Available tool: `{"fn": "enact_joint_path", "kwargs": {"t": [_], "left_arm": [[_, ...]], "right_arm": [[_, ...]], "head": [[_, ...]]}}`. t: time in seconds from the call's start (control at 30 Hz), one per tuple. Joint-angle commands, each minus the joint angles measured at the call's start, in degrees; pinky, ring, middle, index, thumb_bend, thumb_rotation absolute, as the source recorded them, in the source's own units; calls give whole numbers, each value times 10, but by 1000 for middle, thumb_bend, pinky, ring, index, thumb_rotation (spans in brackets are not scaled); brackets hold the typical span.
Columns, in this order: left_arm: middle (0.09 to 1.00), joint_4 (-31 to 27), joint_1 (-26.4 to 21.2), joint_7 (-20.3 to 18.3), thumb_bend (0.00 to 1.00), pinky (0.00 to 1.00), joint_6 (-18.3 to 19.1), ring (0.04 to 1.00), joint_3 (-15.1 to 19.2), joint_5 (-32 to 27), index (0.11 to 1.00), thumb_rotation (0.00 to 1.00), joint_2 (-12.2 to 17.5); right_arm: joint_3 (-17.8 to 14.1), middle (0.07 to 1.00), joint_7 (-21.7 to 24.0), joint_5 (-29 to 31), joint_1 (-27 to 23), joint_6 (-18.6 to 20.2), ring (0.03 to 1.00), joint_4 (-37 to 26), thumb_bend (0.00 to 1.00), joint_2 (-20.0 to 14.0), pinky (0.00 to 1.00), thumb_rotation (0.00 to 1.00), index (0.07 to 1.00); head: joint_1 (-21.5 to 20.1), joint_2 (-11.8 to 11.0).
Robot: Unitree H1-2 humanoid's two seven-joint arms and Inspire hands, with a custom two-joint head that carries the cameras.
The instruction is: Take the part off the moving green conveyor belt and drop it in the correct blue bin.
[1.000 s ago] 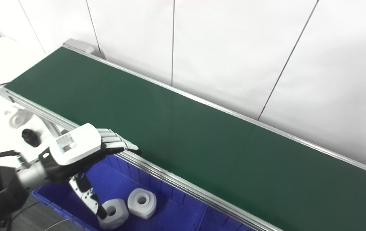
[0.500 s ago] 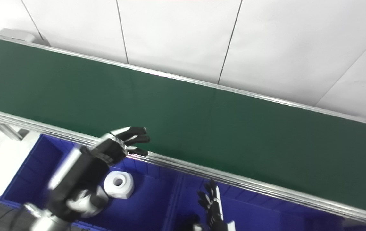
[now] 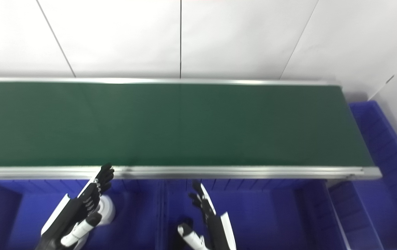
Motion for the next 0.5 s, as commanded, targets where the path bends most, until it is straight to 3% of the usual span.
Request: {"fn": "enact_joint_path", "kwargs": {"t": [0.0, 0.13, 0.3, 0.47], "left_arm": [[1000, -4, -12, -11, 679, 1000, -37, 1000, 8, -5, 1000, 744, 17], [1000, 6, -20, -18, 752, 1000, -36, 1000, 11, -11, 1000, 703, 22], [1000, -5, -18, -6, 781, 1000, -40, 1000, 16, -7, 1000, 667, 3], [1000, -25, -1, 35, 769, 1000, -73, 1000, 24, 37, 1000, 761, -39]], "right_arm": [[59, 957, -7, -4, -11, 18, 900, -19, 855, 95, 901, 833, 959], [57, 954, -7, -6, -11, 42, 893, -40, 867, 93, 883, 834, 955], [51, 953, -4, -3, -6, 55, 890, -70, 845, 75, 878, 851, 959], [43, 943, 4, 12, 2, 73, 880, -104, 835, 51, 862, 857, 962]], "head": [[0, 0], [6, 17], [63, 38], [132, 41]]}}
